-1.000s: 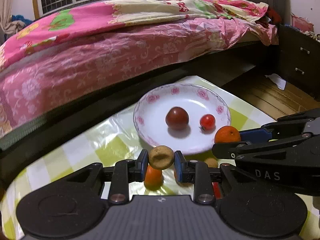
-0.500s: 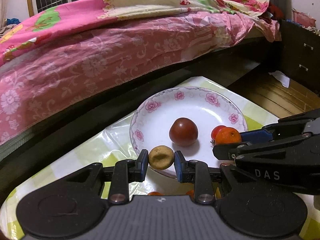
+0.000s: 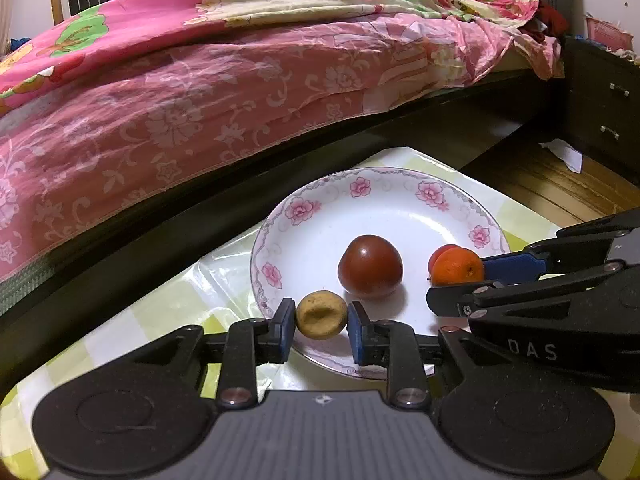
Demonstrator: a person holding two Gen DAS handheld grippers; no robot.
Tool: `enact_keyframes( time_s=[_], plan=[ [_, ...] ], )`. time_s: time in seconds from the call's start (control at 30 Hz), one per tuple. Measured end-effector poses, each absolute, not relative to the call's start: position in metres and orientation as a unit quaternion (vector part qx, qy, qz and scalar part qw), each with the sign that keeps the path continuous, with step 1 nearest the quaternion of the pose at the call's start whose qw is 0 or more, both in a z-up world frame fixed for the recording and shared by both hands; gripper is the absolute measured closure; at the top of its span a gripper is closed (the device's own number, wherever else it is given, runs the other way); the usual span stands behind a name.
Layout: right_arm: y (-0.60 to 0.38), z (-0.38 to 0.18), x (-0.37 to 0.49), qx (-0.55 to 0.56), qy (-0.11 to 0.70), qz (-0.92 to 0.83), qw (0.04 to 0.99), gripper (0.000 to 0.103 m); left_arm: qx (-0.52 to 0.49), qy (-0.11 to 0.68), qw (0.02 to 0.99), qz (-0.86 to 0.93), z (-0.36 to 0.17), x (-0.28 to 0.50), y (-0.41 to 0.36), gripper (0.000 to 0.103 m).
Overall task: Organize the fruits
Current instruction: 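Carry the tangerine and brown fruit over the white plate, then open the right tool over the plate while the left tool releases the brown fruit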
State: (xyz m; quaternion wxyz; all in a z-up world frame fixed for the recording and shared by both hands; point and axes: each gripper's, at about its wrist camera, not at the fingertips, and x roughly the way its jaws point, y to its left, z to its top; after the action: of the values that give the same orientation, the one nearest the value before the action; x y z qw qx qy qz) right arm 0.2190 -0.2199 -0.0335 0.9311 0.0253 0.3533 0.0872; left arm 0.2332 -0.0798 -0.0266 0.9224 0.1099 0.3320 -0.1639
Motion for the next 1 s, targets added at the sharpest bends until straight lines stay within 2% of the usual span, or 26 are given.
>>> enact_keyframes(
  time_s=[0.73, 0.87, 1.0],
  plan=[
    [-0.2195, -0.0320, 0.2228, 0.017, 0.336, 0.082, 0.938, 0.070, 0.117, 0.332, 0.922, -0.164, -0.0266, 0.2374, -0.0808, 0.066],
    [-0.2202, -0.0310, 0.2225, 0.014, 0.337, 0.078, 0.938, 0.066, 0.116, 0.332, 0.922, -0.163, -0.0255, 0.2369, -0.0804, 0.066],
    [-0.2218, -0.0300, 0.2215, 0.018, 0.336, 0.080, 0.938, 0.066, 0.119, 0.328, 0.923, -0.160, -0.0236, 0.2361, -0.0792, 0.062]
  ],
)
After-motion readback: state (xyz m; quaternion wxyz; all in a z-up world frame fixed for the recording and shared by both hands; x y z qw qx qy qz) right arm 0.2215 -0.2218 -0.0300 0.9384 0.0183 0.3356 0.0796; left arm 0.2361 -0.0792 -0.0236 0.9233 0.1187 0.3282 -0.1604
